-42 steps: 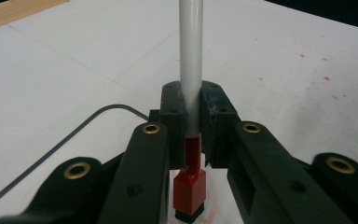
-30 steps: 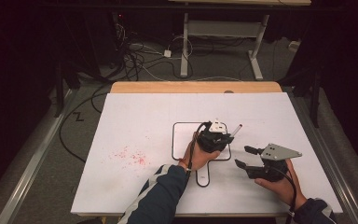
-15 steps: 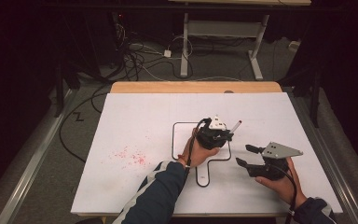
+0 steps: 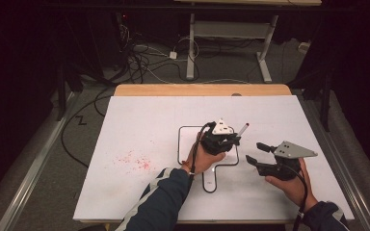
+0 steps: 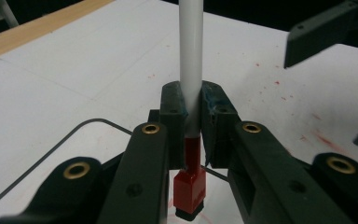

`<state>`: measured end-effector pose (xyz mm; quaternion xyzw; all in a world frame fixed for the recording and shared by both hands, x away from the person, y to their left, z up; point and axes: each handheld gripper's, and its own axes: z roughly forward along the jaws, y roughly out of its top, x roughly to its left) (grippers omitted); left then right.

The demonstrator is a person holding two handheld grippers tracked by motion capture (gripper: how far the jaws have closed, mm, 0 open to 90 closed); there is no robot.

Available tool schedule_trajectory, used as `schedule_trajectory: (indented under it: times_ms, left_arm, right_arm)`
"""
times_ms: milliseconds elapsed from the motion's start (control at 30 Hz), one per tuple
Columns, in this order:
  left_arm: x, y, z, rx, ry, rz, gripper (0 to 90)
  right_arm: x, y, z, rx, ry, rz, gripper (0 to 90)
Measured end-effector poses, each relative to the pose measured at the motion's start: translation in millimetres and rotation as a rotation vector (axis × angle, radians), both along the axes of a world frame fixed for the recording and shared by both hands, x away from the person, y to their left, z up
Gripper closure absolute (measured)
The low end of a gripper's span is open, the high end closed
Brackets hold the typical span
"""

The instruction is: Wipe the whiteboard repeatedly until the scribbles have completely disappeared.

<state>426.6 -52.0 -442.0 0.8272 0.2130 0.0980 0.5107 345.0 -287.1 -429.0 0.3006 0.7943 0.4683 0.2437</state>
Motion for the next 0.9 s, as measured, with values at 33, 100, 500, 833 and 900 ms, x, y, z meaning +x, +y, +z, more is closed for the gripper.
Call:
schedule_trajectory:
  times_ms: [33,100,500,833,900]
  left_arm:
    - [-1.1,1.2,0.6,-0.003,-0.005,0.000,78.8]
    - [-3.3,4.1,1.4,-0.003,-0.015,0.005,78.8]
    - [-14.4,9.6,-0.9,-0.036,-0.029,-0.011,78.7]
    - [-15.5,20.7,-3.6,-0.092,-0.038,0.045,78.8]
    - [-16.2,22.6,-3.0,-0.111,-0.038,0.031,78.8]
  right_arm:
    - [1.9,0.4,2.2,0.013,-0.006,-0.004,38.4]
    - [4.8,1.9,6.3,0.030,-0.015,-0.014,38.5]
    - [23.0,27.7,26.7,0.144,-0.020,0.006,43.3]
    - [33.6,31.6,17.9,0.172,0.035,-0.057,51.9]
    - [33.5,29.3,16.8,0.183,0.038,-0.056,52.0]
